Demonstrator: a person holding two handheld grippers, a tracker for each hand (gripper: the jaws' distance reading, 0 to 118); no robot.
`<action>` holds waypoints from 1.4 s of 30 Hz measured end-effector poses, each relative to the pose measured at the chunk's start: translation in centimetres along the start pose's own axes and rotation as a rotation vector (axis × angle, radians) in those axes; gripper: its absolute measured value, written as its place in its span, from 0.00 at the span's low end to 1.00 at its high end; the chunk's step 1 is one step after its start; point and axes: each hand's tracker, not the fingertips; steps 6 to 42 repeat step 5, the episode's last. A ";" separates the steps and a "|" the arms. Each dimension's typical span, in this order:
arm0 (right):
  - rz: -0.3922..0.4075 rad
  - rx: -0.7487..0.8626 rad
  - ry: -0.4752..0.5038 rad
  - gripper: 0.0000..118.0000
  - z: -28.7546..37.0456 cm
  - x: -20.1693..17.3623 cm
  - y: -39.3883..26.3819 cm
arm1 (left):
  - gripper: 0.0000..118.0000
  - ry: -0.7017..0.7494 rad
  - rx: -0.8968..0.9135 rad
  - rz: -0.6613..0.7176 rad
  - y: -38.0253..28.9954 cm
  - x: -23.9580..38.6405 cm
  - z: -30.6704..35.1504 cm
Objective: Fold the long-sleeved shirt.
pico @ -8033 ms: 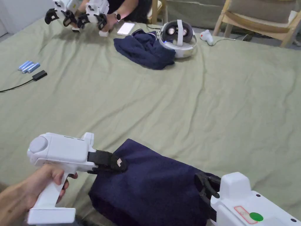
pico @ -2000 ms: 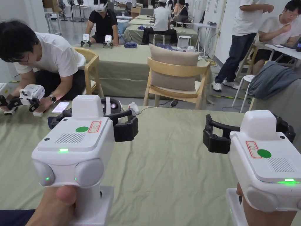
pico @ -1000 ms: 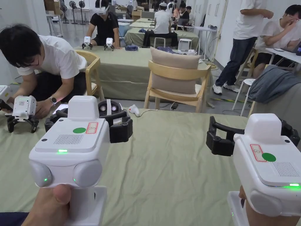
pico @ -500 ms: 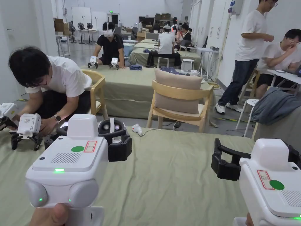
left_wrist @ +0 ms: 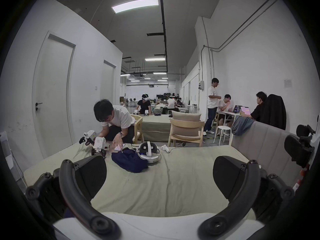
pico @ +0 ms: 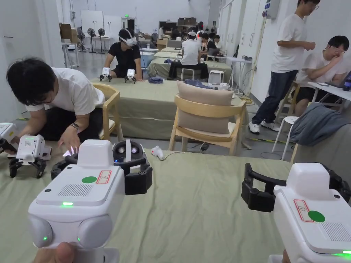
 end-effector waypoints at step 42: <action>0.002 0.000 0.002 1.00 0.0 0.0 -0.1 | 0.94 0.000 -0.006 0.015 -0.3 0.1 -0.1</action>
